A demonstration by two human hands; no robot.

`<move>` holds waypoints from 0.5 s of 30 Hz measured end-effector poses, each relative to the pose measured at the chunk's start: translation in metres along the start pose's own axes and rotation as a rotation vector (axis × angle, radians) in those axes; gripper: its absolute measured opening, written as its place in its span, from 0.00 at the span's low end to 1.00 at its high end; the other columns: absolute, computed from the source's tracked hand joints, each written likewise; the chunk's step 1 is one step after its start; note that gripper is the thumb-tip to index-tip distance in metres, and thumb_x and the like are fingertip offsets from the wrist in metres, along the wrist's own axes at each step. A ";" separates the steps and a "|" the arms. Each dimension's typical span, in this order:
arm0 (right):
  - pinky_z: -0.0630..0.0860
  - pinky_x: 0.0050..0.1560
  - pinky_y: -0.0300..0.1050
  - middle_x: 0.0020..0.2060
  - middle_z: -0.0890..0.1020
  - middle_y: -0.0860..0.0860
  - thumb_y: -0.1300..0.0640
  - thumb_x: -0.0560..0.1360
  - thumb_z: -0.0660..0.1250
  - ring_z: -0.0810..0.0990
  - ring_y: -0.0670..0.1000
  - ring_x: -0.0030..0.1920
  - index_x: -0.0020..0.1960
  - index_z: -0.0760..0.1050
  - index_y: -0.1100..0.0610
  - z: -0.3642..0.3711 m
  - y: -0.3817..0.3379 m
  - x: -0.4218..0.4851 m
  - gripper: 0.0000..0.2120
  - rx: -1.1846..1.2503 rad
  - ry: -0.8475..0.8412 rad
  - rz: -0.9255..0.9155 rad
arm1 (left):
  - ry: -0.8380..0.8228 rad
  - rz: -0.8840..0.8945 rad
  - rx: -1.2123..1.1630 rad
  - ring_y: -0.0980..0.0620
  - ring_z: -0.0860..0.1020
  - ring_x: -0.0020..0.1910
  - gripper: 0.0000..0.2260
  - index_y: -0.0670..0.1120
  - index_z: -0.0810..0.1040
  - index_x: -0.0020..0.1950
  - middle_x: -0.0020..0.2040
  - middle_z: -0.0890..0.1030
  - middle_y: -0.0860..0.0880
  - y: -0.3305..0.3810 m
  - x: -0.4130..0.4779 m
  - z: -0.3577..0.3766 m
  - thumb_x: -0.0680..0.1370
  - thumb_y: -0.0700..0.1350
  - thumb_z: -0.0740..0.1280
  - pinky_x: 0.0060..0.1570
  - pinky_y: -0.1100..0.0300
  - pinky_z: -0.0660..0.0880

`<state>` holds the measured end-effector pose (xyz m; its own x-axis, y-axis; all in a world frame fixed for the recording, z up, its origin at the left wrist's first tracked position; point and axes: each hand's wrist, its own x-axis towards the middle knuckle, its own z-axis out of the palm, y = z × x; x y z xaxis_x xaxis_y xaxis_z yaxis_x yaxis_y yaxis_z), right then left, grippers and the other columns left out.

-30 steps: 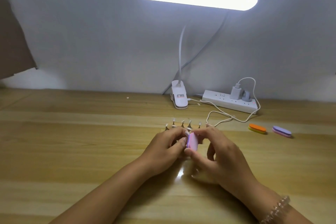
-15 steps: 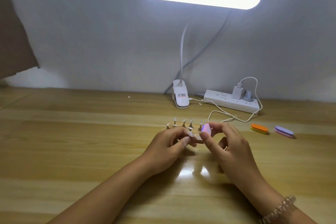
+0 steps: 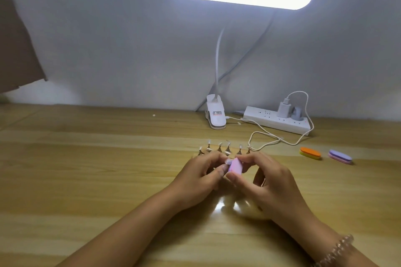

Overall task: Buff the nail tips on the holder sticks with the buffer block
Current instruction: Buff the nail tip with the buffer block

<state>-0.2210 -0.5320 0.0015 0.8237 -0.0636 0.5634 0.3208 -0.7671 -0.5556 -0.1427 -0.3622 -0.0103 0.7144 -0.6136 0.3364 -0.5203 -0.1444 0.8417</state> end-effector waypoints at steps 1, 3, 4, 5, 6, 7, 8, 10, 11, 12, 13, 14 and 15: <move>0.72 0.34 0.39 0.41 0.80 0.40 0.34 0.66 0.66 0.76 0.47 0.33 0.49 0.79 0.46 -0.001 0.001 0.002 0.20 0.030 0.032 0.026 | -0.001 0.001 0.010 0.60 0.75 0.34 0.07 0.43 0.80 0.54 0.42 0.80 0.56 0.001 0.000 0.000 0.83 0.38 0.62 0.37 0.62 0.72; 0.71 0.34 0.37 0.41 0.81 0.40 0.36 0.67 0.69 0.77 0.46 0.34 0.50 0.78 0.46 -0.002 0.002 0.004 0.18 0.049 0.081 0.059 | -0.004 0.005 0.020 0.63 0.76 0.34 0.07 0.42 0.80 0.54 0.44 0.81 0.55 0.001 0.001 0.001 0.83 0.38 0.62 0.37 0.64 0.72; 0.71 0.34 0.38 0.42 0.81 0.40 0.39 0.68 0.72 0.76 0.46 0.33 0.50 0.78 0.47 -0.001 0.000 0.003 0.16 0.033 0.073 0.048 | -0.005 0.003 0.016 0.62 0.78 0.36 0.07 0.42 0.79 0.55 0.45 0.82 0.54 0.000 0.001 0.001 0.83 0.38 0.62 0.37 0.65 0.73; 0.72 0.34 0.40 0.42 0.80 0.40 0.41 0.69 0.74 0.76 0.47 0.31 0.51 0.78 0.47 0.001 -0.002 0.001 0.15 -0.003 0.047 0.016 | -0.008 -0.004 0.015 0.58 0.81 0.40 0.07 0.42 0.79 0.56 0.47 0.83 0.52 0.000 0.001 0.001 0.83 0.37 0.62 0.37 0.63 0.73; 0.73 0.34 0.42 0.43 0.80 0.40 0.44 0.69 0.76 0.75 0.46 0.30 0.51 0.77 0.47 0.003 -0.004 -0.001 0.15 -0.041 0.015 -0.021 | -0.012 -0.010 0.019 0.53 0.82 0.44 0.07 0.42 0.79 0.57 0.49 0.83 0.49 -0.001 0.001 0.001 0.83 0.38 0.62 0.39 0.60 0.74; 0.73 0.34 0.42 0.44 0.80 0.40 0.44 0.69 0.76 0.75 0.46 0.31 0.51 0.77 0.47 0.004 -0.003 -0.001 0.15 -0.065 -0.004 -0.030 | -0.015 -0.010 0.033 0.49 0.82 0.45 0.07 0.42 0.79 0.57 0.49 0.83 0.48 -0.002 0.001 0.000 0.83 0.38 0.62 0.39 0.57 0.75; 0.72 0.35 0.41 0.43 0.80 0.40 0.44 0.68 0.76 0.75 0.46 0.32 0.50 0.77 0.47 0.004 -0.002 0.000 0.15 -0.064 0.001 -0.006 | -0.021 -0.003 0.052 0.50 0.81 0.43 0.07 0.42 0.79 0.56 0.47 0.83 0.50 -0.003 0.001 0.000 0.83 0.40 0.62 0.40 0.56 0.75; 0.68 0.35 0.37 0.42 0.79 0.40 0.40 0.69 0.73 0.75 0.45 0.35 0.48 0.77 0.47 0.001 0.002 0.003 0.14 -0.034 0.034 0.047 | -0.028 0.019 0.096 0.59 0.77 0.38 0.08 0.44 0.80 0.54 0.42 0.80 0.57 -0.003 0.000 0.001 0.81 0.45 0.63 0.40 0.58 0.73; 0.68 0.35 0.37 0.42 0.78 0.40 0.38 0.69 0.71 0.74 0.45 0.35 0.47 0.77 0.47 0.001 0.002 0.003 0.15 -0.043 0.032 0.029 | -0.035 0.023 0.106 0.61 0.76 0.38 0.08 0.46 0.80 0.53 0.41 0.80 0.58 -0.003 -0.001 0.001 0.81 0.45 0.62 0.40 0.58 0.72; 0.69 0.34 0.38 0.42 0.77 0.39 0.36 0.69 0.69 0.74 0.45 0.34 0.47 0.76 0.46 0.001 0.000 0.001 0.16 -0.071 0.013 -0.013 | -0.045 0.021 0.098 0.60 0.78 0.40 0.07 0.48 0.80 0.53 0.43 0.81 0.57 -0.002 -0.001 0.001 0.80 0.45 0.63 0.41 0.57 0.73; 0.70 0.33 0.38 0.42 0.77 0.39 0.35 0.68 0.68 0.73 0.45 0.32 0.48 0.75 0.46 0.002 -0.002 -0.001 0.17 -0.095 -0.008 -0.058 | -0.049 0.013 0.083 0.58 0.80 0.43 0.07 0.50 0.80 0.53 0.45 0.83 0.55 -0.001 -0.001 0.001 0.81 0.43 0.63 0.43 0.55 0.75; 0.71 0.33 0.38 0.42 0.77 0.39 0.34 0.68 0.67 0.73 0.45 0.31 0.48 0.75 0.46 0.003 -0.004 -0.002 0.18 -0.093 -0.026 -0.083 | -0.046 0.007 0.069 0.55 0.81 0.46 0.07 0.50 0.80 0.54 0.47 0.84 0.53 0.000 0.000 0.001 0.81 0.42 0.63 0.45 0.52 0.77; 0.71 0.33 0.38 0.42 0.78 0.39 0.34 0.68 0.67 0.73 0.45 0.32 0.47 0.74 0.46 0.003 -0.005 -0.001 0.18 -0.076 -0.032 -0.065 | -0.042 0.004 0.069 0.55 0.81 0.46 0.07 0.49 0.80 0.54 0.47 0.84 0.52 -0.001 0.000 0.000 0.81 0.41 0.63 0.46 0.52 0.77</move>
<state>-0.2220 -0.5260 0.0014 0.8173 0.0072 0.5762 0.3384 -0.8153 -0.4698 -0.1423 -0.3628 -0.0109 0.6927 -0.6459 0.3209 -0.5555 -0.1940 0.8086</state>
